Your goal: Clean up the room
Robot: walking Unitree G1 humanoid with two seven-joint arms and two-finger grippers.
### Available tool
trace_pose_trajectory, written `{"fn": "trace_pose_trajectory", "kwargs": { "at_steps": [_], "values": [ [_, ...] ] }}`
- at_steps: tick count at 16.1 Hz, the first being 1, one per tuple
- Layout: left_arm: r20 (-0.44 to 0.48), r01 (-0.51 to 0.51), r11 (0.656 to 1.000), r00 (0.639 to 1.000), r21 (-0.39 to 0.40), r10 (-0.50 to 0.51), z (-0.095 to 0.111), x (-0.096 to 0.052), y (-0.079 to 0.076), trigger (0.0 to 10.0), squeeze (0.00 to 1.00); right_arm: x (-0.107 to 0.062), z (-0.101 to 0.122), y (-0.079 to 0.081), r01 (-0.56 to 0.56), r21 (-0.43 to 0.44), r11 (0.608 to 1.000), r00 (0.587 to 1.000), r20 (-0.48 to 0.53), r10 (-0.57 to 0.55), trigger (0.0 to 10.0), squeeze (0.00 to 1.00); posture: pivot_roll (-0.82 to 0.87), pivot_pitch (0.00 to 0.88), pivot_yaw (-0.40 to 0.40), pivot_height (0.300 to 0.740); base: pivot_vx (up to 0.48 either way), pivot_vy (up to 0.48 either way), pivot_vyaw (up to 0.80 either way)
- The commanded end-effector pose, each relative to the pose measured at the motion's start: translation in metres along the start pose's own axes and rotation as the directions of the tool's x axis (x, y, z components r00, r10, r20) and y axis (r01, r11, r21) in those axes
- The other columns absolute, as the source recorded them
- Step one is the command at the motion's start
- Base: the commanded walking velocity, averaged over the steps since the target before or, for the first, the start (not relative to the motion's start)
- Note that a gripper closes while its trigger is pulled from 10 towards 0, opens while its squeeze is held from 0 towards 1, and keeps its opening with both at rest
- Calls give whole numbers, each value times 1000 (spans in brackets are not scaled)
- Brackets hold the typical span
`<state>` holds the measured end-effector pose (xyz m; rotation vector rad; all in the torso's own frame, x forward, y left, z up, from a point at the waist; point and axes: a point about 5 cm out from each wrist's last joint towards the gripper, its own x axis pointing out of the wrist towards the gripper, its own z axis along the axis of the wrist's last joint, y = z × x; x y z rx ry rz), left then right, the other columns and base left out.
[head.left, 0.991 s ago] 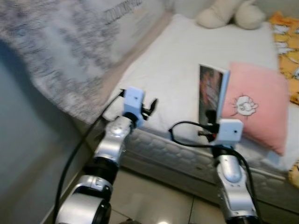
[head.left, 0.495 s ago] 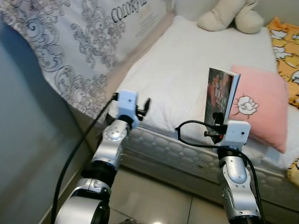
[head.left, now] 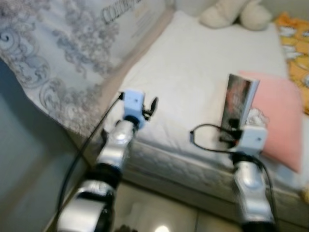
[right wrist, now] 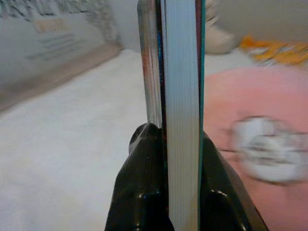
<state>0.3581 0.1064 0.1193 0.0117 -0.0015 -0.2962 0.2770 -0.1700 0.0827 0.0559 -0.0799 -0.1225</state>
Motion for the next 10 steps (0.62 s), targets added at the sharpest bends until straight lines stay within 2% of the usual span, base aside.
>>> {"fn": "trace_pose_trajectory", "kwargs": {
  "at_steps": [1, 6, 10],
  "values": [
    [16, 21, 1000, 1000, -14, -21, 2, 2, -6, 10000, 0, 5, 10, -1, -11, 7, 1000, 999, 53, 11, 0, 0, 17, 0, 42, 740, 431, 0, 0],
    [24, 11, 1000, 1000, -15, -10, 2, 2, -5, 10000, 0, 7, 11, 3, -40, -9, 999, 997, 67, 40, 0, 0, 22, 0, 38, 740, 386, 283, 0],
    [34, -9, 1000, 999, 0, 9, 7, 4, 4, 10000, 0, 13, 11, 5, -60, -11, 998, 996, 70, 61, 0, 0, 35, 0, 33, 740, 384, 287, 0]
  ]
}}
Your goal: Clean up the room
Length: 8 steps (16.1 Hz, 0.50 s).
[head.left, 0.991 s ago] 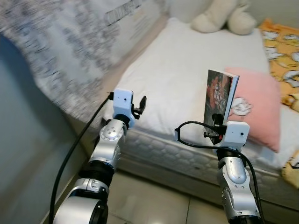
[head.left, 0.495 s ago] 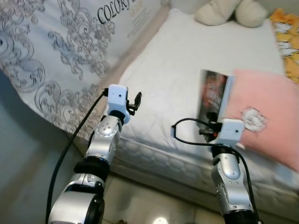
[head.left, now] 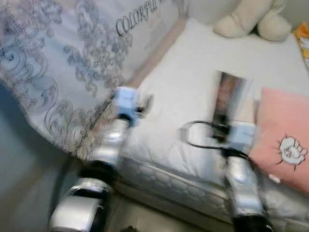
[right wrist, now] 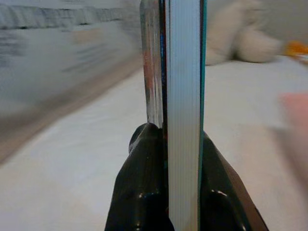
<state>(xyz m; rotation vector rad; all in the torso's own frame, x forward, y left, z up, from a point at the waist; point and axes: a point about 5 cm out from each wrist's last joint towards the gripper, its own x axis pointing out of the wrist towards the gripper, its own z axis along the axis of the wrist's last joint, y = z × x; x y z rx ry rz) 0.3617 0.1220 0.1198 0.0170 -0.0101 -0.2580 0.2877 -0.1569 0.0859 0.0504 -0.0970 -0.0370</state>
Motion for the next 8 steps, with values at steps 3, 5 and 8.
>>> {"fn": "trace_pose_trajectory", "kwargs": {
  "at_steps": [3, 5, 8],
  "values": [
    [31, 34, 999, 999, 10, -35, 10, 8, -10, 10000, 0, 9, 9, -9, 26, 4, 1000, 999, 47, -27, 0, 0, 48, 0, 23, 740, 391, 277, 0],
    [44, 46, 999, 998, 13, -46, 16, 12, -10, 10000, 0, 16, 6, -10, 44, 85, 995, 999, 18, -46, 0, 0, 58, 0, 37, 740, 0, 0, 0],
    [35, 94, 995, 995, 34, -95, 15, 8, -11, 10000, 0, 45, -7, -17, 84, 407, 910, 988, -154, -22, 0, 0, 85, 0, 110, 740, 0, 0, 0]
  ]
}}
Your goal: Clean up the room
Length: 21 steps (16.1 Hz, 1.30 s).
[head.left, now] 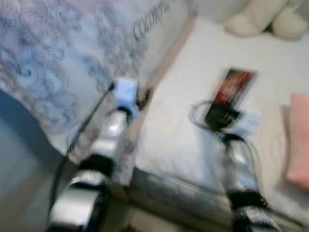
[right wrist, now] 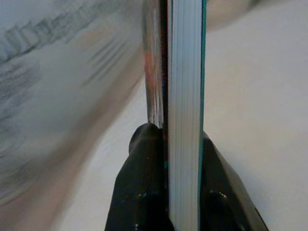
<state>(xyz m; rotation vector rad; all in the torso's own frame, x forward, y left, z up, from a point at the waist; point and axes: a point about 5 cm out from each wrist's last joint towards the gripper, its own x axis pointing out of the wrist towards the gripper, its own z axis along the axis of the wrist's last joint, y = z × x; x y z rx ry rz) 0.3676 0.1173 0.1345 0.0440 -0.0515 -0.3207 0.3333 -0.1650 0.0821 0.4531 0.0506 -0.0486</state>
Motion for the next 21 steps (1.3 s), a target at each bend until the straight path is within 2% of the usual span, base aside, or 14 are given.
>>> {"fn": "trace_pose_trajectory", "kwargs": {
  "at_steps": [1, 3, 5, 7, 10, 11, 13, 14, 16, 17, 18, 19, 21],
  "values": [
    [-21, 51, 999, 998, 15, -51, -3, -3, -7, 10000, 0, 9, -2, -10, 4, 127, 992, 996, -87, 7, 0, 0, 112, 0, 111, 740, 0, 0, 0],
    [-18, 80, 996, 997, 50, -79, -1, -8, -6, 10000, 0, 14, -6, -17, 13, 206, 978, 986, -167, 22, 0, 0, 179, 0, 97, 740, 0, 0, 0],
    [-13, 58, 997, 998, 42, -58, 2, -10, -1, 10000, 0, 9, -14, -31, 50, 200, 979, 972, -235, -2, 0, 0, 200, 0, 93, 740, 0, 0, 0],
    [-10, 48, 998, 999, 39, -48, 6, -15, 3, 10000, 0, 4, -15, -52, 78, 94, 993, 959, -279, -49, 0, 0, 227, 26, 95, 740, 0, 0, 0],
    [-50, 56, 998, 997, 42, -54, 0, -27, 2, 10000, 0, 0, -8, -72, 93, -24, 995, 938, -334, -96, 0, 0, 227, 46, 105, 740, 0, 0, 0],
    [-54, 58, 997, 997, 41, -56, -1, -27, 1, 10000, 0, 0, -6, -75, 98, -38, 994, 936, -335, -105, 0, 0, 227, 45, 105, 740, 0, 0, 0],
    [-58, 64, 998, 996, 27, -63, 0, -28, -4, 10000, 0, -1, 11, -93, 120, -187, 975, 931, -320, -175, 0, 0, 220, 41, 96, 740, 0, 0, 0],
    [-58, 67, 998, 996, 19, -66, 1, -28, -6, 10000, 0, 0, 16, -97, 127, -213, 969, 931, -311, -191, 0, 0, 215, 42, 94, 740, 0, 0, 0],
    [-39, 161, 987, 986, 4, -161, 2, -30, -22, 10000, 0, 1, 18, -97, 119, -230, 966, 929, -317, -190, 0, 0, 207, 46, 91, 740, 0, 0, 0],
    [2, 335, 942, 942, -31, -336, 8, -37, -44, 10000, 0, 1, 18, -97, 124, -228, 966, 926, -324, -195, 0, 0, 206, 51, 90, 740, 0, 0, 0],
    [25, 495, 869, 869, -25, -494, 13, -47, -67, 10000, 0, 1, 18, -99, 145, -221, 965, 920, -328, -213, 0, 0, 214, 56, 86, 740, 0, 0, 0],
    [14, 585, 811, 811, -14, -585, 14, -58, -81, 10000, 0, -1, 19, -103, 165, -226, 960, 914, -331, -235, 0, 0, 224, 62, 88, 740, 0, 0, 0],
    [0, 609, 793, 793, 3, -609, 14, -64, -85, 10000, 0, -3, 23, -109, 196, -265, 944, 909, -312, -276, 0, 0, 229, 67, 92, 740, 0, 0, 0]
  ]
}}
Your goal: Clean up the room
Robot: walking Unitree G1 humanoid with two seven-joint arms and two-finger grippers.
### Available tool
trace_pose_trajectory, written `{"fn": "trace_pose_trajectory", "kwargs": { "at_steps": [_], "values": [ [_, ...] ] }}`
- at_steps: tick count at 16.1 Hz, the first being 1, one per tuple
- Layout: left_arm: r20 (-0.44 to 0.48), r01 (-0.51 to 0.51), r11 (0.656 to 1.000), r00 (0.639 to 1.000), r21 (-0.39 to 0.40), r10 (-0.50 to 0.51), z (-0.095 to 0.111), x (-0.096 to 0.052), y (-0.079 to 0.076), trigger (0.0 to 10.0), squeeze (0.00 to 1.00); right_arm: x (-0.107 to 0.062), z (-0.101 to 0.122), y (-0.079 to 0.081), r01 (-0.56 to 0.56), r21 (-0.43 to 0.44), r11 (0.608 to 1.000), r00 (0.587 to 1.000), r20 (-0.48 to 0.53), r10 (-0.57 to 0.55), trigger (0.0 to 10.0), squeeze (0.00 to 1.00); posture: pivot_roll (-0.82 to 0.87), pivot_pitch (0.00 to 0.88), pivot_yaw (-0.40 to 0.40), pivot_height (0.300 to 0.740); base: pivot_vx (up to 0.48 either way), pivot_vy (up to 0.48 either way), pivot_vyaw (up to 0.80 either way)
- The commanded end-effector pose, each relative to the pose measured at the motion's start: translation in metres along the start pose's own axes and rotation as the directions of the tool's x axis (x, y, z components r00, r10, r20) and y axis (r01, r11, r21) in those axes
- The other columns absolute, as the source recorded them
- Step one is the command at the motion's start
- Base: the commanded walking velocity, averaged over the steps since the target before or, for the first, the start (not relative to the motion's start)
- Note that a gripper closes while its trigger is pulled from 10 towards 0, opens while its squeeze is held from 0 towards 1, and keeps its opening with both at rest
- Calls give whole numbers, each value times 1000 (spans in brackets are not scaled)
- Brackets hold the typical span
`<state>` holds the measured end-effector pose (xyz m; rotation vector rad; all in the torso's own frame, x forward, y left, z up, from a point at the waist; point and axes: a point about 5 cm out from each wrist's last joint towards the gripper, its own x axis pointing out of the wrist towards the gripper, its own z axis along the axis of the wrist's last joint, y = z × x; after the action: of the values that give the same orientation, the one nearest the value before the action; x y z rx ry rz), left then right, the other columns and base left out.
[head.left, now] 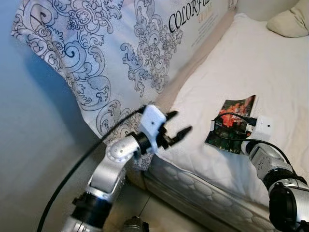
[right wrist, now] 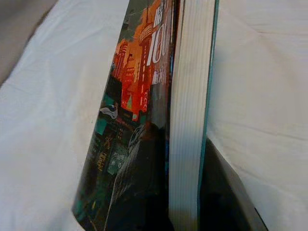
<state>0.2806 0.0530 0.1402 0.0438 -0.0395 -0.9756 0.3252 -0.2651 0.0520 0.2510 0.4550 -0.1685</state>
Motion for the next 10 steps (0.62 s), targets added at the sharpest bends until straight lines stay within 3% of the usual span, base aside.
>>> {"fn": "trace_pose_trajectory", "kwargs": {
  "at_steps": [1, 3, 6, 8, 10],
  "values": [
    [-10, -4, 1000, 1000, 8, 4, 1, -5, 1, 10000, 0, -1, 4, -7, 46, -22, 999, 999, 2, -46, 0, 0, 229, 75, 99, 740, 0, 0, 0],
    [-25, 14, 1000, 1000, 25, -14, 1, -9, 1, 10000, 0, 0, 1, -4, 56, 35, 998, 998, 3, -56, 0, 0, 232, 75, 97, 740, 0, 0, 0],
    [-29, 5, 1000, 1000, 27, -4, 5, -11, 4, 10000, 0, 1, -7, 1, 81, 195, 977, 997, -9, -81, 0, 0, 237, 75, 93, 740, 0, 0, 0],
    [-30, 4, 1000, 1000, 29, -3, 6, -11, 4, 10000, 0, 2, -12, 8, 78, 222, 972, 997, -26, -74, 0, 0, 237, 75, 93, 740, 0, 0, 0],
    [-36, 6, 1000, 999, 28, -5, 6, -13, 3, 10000, 0, 3, -14, 15, 63, 176, 982, 998, -37, -57, 0, 0, 252, 76, 91, 740, 0, 0, 0]
  ]
}}
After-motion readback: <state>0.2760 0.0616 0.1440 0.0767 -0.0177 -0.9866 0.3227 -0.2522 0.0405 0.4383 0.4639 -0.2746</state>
